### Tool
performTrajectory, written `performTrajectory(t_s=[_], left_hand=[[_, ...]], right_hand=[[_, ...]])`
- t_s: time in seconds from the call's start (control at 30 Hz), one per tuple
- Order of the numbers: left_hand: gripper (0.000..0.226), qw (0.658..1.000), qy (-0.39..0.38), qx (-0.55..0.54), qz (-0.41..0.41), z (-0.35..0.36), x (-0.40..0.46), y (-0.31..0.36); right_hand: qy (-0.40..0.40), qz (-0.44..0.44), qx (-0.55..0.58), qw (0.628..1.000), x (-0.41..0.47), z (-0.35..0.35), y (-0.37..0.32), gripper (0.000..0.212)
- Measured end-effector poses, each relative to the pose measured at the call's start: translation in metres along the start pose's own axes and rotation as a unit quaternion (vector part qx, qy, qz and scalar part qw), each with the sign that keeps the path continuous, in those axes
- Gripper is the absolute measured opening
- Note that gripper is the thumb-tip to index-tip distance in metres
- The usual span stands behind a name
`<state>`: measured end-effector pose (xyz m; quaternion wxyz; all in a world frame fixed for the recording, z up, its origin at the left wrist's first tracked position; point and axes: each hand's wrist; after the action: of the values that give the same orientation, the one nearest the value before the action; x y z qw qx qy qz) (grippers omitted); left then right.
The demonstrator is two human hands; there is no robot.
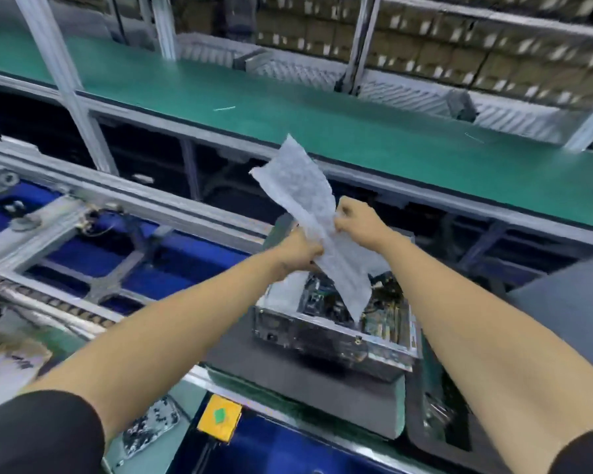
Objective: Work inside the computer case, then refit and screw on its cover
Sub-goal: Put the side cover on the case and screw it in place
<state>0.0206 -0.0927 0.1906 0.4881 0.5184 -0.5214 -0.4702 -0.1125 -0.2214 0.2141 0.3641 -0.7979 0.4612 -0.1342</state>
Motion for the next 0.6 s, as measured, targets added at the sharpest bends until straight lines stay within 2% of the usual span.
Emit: performTrajectory(t_s=[0.07,0.13,0.2,0.27,0.33,0.4,0.43,0.47,0.5,0.53,0.57,0.6], left_hand=[[0.016,1.000,0.019,-0.007,0.004,0.035,0.022,-0.028],[0.018,0.998,0.046,0.043,0.027,0.059,0.038,-0.050],[0.021,0.993,0.043,0.109,-0.014,0.073,0.046,-0.073],[0.018,0.971,-0.031,0.221,-0.080,0.086,0.047,-0.095],[0.014,0.953,-0.088,0.253,-0.143,0.092,0.044,-0.102],[0.010,0.939,-0.140,0.275,-0.151,0.087,0.046,-0.094],[0.019,0.940,-0.144,0.267,-0.158,0.084,0.047,-0.093],[0.042,0.942,-0.138,0.253,-0.171,0.079,0.048,-0.094],[0.074,0.950,-0.091,0.224,-0.197,0.074,0.047,-0.091],[0.102,0.955,-0.008,0.213,-0.208,0.068,0.046,-0.086],[0.117,0.949,0.079,0.251,-0.175,0.061,0.043,-0.083],[0.116,0.923,0.151,0.341,-0.097,0.055,0.042,-0.084]], right_hand=[[-0.012,0.012,-0.041,0.999,0.000,-0.010,0.031,0.019],[-0.032,0.022,-0.076,0.996,0.003,-0.012,0.054,0.012],[-0.085,0.027,-0.110,0.990,0.003,-0.009,0.071,0.026],[-0.143,0.034,-0.187,0.971,0.004,0.000,0.088,0.026],[-0.167,0.015,-0.260,0.951,0.003,0.013,0.101,0.021],[-0.169,0.001,-0.293,0.941,0.001,0.025,0.111,0.013],[-0.166,-0.006,-0.307,0.937,0.000,0.031,0.116,0.009],[-0.155,-0.008,-0.329,0.931,-0.001,0.037,0.120,0.011],[-0.141,-0.002,-0.339,0.930,-0.002,0.042,0.125,0.014],[-0.133,0.022,-0.339,0.931,-0.004,0.046,0.129,0.016],[-0.127,0.036,-0.344,0.930,-0.004,0.051,0.133,0.020],[-0.130,0.012,-0.395,0.910,-0.003,0.055,0.134,0.025]])
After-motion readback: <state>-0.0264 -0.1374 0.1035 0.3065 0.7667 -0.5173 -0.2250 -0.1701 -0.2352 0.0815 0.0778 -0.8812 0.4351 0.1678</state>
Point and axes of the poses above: each hand's wrist, its own x-axis towards the middle knuckle, its own z-axis out of the palm, y = z × x, and after that the axes turned 10 degrees about z, right-handed
